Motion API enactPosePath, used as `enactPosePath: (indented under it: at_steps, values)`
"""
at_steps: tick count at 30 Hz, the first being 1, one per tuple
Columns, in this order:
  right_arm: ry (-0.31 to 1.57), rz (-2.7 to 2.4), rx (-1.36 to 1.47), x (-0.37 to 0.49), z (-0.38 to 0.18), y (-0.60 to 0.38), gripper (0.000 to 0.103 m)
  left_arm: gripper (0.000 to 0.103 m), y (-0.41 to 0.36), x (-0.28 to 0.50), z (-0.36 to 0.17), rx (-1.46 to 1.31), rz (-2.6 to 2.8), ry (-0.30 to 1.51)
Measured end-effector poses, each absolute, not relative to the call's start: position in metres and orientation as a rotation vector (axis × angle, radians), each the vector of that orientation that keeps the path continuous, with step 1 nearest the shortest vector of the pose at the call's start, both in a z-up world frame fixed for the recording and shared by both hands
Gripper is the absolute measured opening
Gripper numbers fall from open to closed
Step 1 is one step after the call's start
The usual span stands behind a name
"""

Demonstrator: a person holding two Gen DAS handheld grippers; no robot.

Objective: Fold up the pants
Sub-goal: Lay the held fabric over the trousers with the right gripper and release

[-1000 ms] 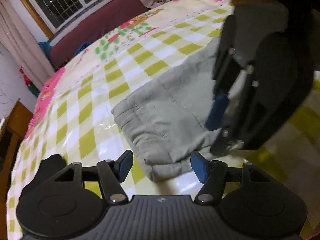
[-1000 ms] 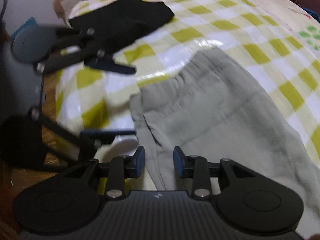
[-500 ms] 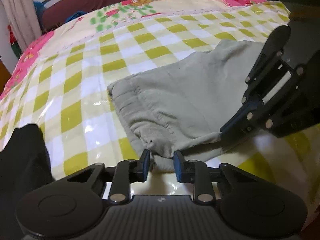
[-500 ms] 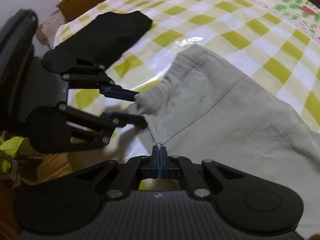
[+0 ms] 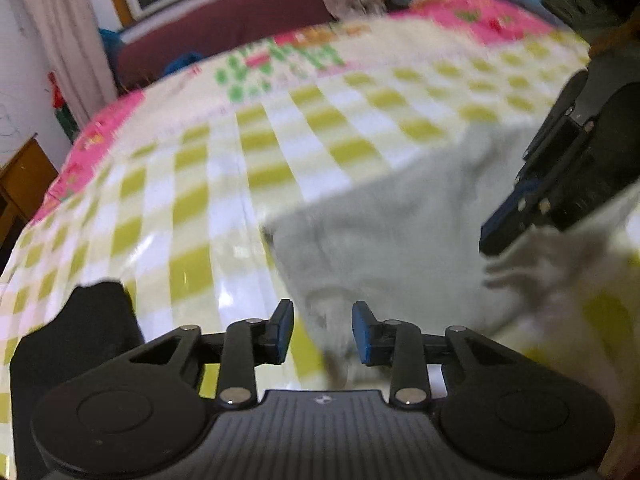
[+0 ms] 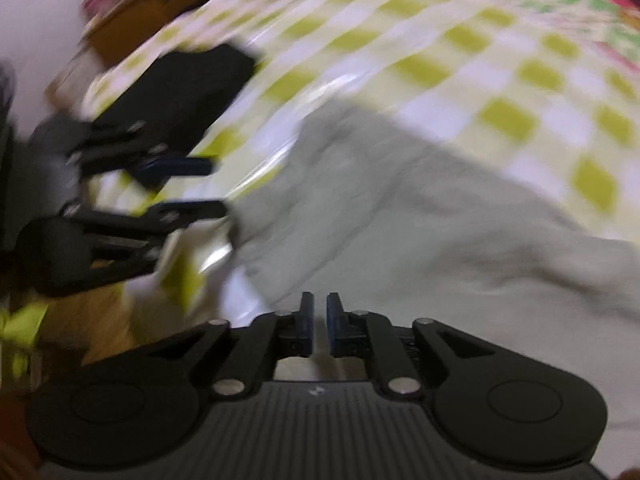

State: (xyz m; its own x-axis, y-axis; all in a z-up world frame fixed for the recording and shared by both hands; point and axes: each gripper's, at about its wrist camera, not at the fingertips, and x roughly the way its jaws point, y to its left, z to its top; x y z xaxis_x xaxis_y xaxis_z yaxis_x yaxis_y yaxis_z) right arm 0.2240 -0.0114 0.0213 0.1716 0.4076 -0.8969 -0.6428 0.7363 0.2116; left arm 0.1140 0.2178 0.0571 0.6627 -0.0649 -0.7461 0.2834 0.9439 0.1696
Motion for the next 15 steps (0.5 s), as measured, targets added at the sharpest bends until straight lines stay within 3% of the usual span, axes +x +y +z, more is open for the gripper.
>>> enactPosePath:
  at_steps: [2,8,15]
  values:
    - [1.130,0.620,-0.228,0.247,0.026,-0.039,0.016,0.052,0.211,0.124,0.056,0.234,-0.219,0.804]
    - [1.084,0.357,-0.117,0.334,0.014,-0.128,0.025,0.052,0.181,0.138,0.009,0.314,-0.254,0.904]
    - [1.302,0.528,0.112,0.367,-0.029,-0.184,0.026,0.054,0.162,0.134,0.007,0.416,-0.098,0.961]
